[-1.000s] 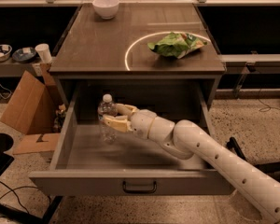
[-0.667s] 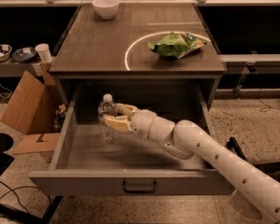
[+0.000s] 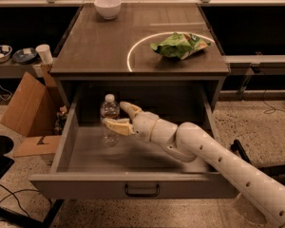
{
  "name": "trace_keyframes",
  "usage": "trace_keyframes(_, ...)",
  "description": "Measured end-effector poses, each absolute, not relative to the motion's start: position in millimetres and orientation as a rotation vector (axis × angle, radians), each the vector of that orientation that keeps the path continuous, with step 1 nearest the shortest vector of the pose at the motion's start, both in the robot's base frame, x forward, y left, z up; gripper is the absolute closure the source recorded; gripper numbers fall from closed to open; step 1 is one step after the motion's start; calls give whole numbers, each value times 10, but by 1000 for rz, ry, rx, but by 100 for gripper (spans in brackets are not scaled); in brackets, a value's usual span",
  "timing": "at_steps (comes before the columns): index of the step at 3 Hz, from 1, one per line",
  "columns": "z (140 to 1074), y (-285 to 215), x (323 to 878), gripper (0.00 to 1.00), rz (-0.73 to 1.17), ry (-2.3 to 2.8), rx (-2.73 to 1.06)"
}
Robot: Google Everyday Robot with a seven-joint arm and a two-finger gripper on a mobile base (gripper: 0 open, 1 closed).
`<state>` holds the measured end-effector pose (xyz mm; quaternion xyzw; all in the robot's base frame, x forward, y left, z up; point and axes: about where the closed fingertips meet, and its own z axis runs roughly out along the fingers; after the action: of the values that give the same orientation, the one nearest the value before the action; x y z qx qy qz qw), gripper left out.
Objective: Place water bottle into top drawer
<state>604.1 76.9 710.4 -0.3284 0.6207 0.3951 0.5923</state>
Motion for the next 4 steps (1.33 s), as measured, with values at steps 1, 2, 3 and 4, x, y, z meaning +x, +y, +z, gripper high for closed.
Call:
trace_keyframes(1,7109,784,6038,0,919,1444,-763)
trace_keyframes(2,7165,786,6014,0,927,1431,-770)
trace_keyframes(3,7280,734,5951,0,918,1437,-795)
trace_keyframes(4,7577,626,5807,0,905,1508,-875)
